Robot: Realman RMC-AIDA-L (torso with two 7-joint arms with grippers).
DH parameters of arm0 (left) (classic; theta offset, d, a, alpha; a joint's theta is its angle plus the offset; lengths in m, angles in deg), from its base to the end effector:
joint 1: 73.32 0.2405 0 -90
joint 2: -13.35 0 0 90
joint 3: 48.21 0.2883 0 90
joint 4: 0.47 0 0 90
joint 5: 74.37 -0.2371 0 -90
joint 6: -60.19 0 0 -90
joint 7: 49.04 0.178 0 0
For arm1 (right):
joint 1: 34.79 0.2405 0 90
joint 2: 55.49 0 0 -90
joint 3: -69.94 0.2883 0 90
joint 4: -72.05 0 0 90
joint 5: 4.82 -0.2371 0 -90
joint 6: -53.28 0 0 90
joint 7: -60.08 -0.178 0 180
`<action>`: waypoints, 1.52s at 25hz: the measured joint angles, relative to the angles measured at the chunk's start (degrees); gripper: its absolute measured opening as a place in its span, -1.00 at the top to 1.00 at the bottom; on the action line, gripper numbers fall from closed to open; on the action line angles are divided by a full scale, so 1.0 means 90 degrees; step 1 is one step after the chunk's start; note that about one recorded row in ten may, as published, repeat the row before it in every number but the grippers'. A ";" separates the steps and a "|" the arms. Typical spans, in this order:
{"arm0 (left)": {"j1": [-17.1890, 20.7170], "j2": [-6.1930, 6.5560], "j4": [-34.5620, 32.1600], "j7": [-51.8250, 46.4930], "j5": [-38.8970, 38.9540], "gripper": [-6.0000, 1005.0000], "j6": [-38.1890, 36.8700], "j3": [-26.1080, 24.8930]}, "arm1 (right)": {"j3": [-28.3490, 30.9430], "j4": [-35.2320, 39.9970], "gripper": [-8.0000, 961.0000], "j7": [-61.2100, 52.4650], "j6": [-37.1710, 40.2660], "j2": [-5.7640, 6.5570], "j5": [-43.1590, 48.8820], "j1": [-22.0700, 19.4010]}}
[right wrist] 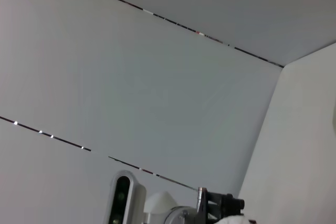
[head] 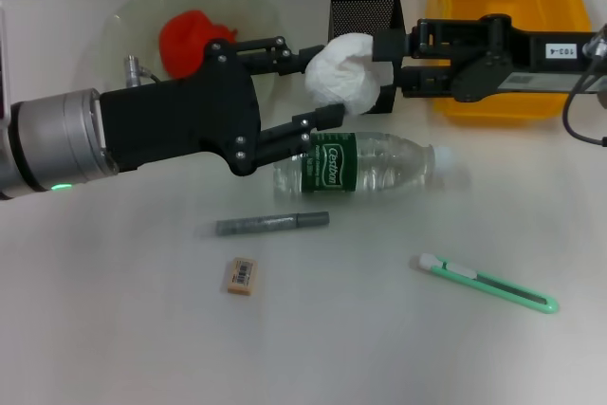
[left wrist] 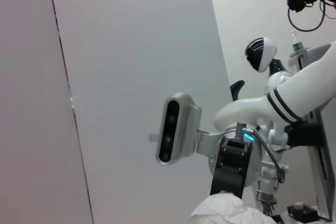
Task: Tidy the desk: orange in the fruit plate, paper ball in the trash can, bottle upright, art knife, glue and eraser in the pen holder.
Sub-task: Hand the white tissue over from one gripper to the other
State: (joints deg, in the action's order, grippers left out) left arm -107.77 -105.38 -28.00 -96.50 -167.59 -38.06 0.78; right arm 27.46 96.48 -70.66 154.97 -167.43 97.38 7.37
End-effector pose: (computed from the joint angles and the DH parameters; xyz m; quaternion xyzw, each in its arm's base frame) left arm -0.2147 0.3687 -0.0556 -0.9124 0.0580 -0.3845 0.1280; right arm 0.2060 0.4012 -0.0141 0.7691 -0.5319 -0.3215 0.1489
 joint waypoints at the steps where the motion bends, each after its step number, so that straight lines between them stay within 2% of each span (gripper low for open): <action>1: -0.0005 -0.0002 0.0002 0.0001 0.0004 -0.01 0.0012 0.0021 | -0.0022 0.0000 -0.44 0.0002 -0.0026 -0.0014 0.0003 0.0011; 17: -0.0081 -0.0018 0.0002 0.0011 0.0016 0.00 0.0086 0.0035 | -0.0106 -0.0020 -0.43 0.0014 -0.0125 -0.0197 -0.0010 0.0075; 29: -0.0089 -0.0020 0.0071 0.0010 0.0017 0.01 0.0091 0.0035 | -0.0058 -0.0019 -0.42 -0.0007 -0.0138 -0.0209 -0.0005 0.0026; 32: -0.0088 -0.0020 0.0077 0.0010 0.0016 0.01 0.0093 0.0035 | -0.0095 -0.0019 -0.42 -0.0106 -0.0148 -0.0177 0.0014 0.0041; 35: -0.0087 -0.0020 0.0084 0.0010 0.0015 0.02 0.0093 0.0035 | -0.0100 -0.0019 -0.17 -0.0115 -0.0152 -0.0174 0.0018 0.0040; 38: -0.0088 -0.0024 0.0090 0.0010 0.0015 0.03 0.0094 0.0035 | -0.0101 -0.0019 -0.11 -0.0119 -0.0156 -0.0172 0.0020 0.0029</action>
State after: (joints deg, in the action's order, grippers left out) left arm -108.56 -105.60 -27.19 -96.41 -167.45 -37.22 1.09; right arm 26.55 96.31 -71.73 153.57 -168.98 97.56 7.63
